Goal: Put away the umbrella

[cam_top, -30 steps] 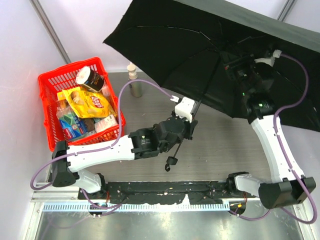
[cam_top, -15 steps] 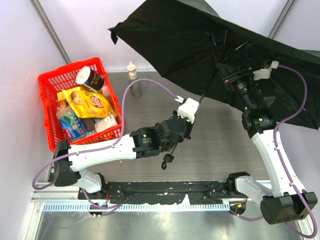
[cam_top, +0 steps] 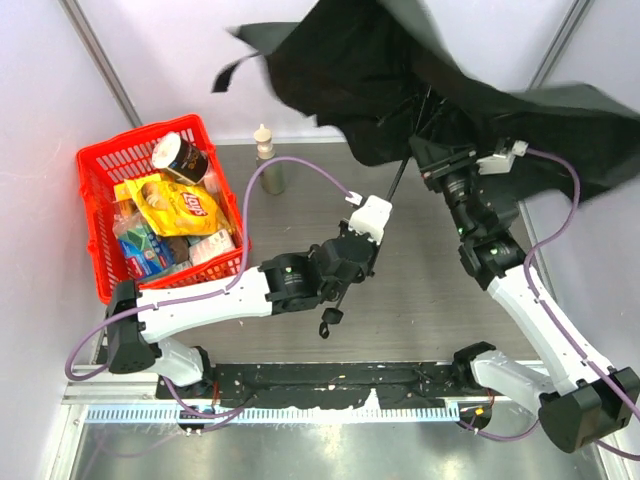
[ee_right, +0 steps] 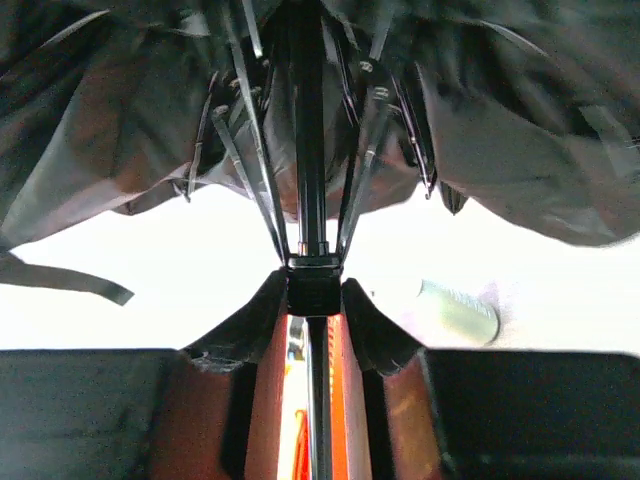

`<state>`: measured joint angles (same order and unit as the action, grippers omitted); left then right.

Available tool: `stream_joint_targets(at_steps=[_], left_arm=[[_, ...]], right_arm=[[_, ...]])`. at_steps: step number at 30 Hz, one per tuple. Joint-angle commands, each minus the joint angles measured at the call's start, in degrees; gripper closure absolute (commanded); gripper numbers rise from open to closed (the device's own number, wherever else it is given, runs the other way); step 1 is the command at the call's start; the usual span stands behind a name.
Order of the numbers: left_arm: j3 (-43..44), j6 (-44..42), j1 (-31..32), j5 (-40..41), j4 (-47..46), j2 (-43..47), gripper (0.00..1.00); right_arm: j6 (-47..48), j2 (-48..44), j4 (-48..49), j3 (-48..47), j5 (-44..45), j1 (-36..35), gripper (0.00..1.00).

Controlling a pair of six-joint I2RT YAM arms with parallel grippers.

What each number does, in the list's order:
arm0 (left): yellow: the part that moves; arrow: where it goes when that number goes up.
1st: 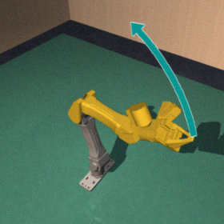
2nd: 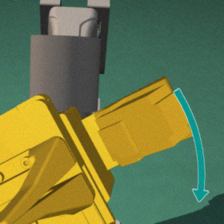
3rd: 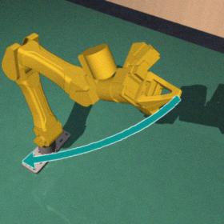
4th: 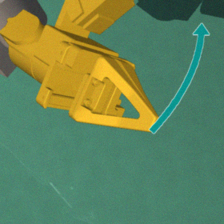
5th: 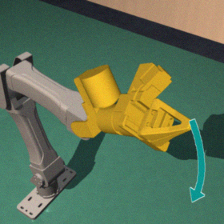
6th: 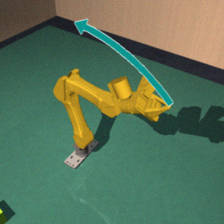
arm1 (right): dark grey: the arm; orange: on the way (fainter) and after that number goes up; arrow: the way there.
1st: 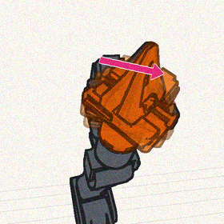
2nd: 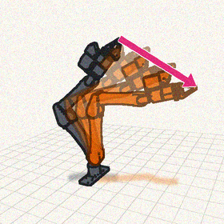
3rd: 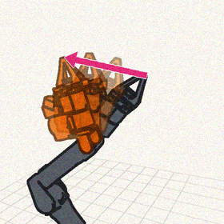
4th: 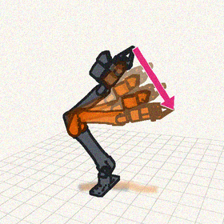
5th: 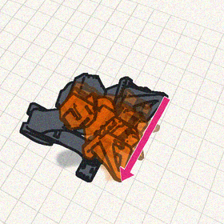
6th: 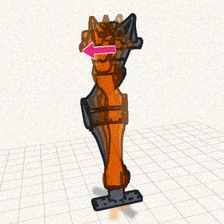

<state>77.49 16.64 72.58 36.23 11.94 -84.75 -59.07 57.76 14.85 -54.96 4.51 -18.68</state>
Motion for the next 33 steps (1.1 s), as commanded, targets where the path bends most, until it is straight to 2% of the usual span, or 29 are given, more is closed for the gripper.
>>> stream_joint_targets(at_steps=[1,6,9,12,13,14,15,18,20,22,29,33], left_arm=[[2.5,-1.4,-3.8,-6.8,-16.7,1.7,1.00],[1.7,2.0,-5.9,-9.3,-18.3,1.7,1.00],[1.9,4.4,-6.7,-10.8,-17.9,1.5,1.00],[-0.2,5.5,-6.7,-11.0,-18.9,2.3,1.00],[-0.9,6.0,-6.7,-11.2,-18.9,2.6,1.00],[-1.6,6.6,-6.8,-11.4,-18.7,2.8,1.00],[-2.3,7.1,-6.9,-12.0,-18.7,3.2,1.00],[-4.2,9.0,-7.5,-14.2,-19.1,4.2,1.00],[-5.8,10.1,-7.8,-15.6,-20.6,4.8,1.00],[-7.8,10.8,-8.2,-16.1,-22.6,5.7,1.00],[-9.1,10.9,-8.5,-15.9,-22.3,6.6,1.00],[-9.3,8.1,-8.9,-18.6,-23.2,7.0,1.00]], right_arm=[[2.0,-3.3,-5.1,3.9,-13.4,-11.6,0.99],[0.9,-5.5,7.0,12.1,-15.3,-13.1,0.99],[2.9,-5.8,2.2,12.0,-15.2,-13.2,0.99],[5.8,-8.4,-3.4,10.4,-9.1,-13.1,0.99],[6.4,-9.0,-5.6,9.9,-7.8,-13.1,0.96],[7.2,-9.8,-6.1,9.0,-5.5,-13.1,0.85],[7.2,-10.0,-7.2,8.6,-4.7,-13.1,0.80],[6.1,-9.4,-8.5,5.8,1.0,-13.1,0.51],[4.8,-7.9,-8.4,4.7,3.2,-13.1,0.41],[3.6,-6.4,-7.3,3.8,5.1,-13.1,0.37],[1.6,-2.0,-10.5,0.0,13.7,-13.1,0.37],[2.1,0.5,-8.8,0.6,9.3,-13.1,0.37]])
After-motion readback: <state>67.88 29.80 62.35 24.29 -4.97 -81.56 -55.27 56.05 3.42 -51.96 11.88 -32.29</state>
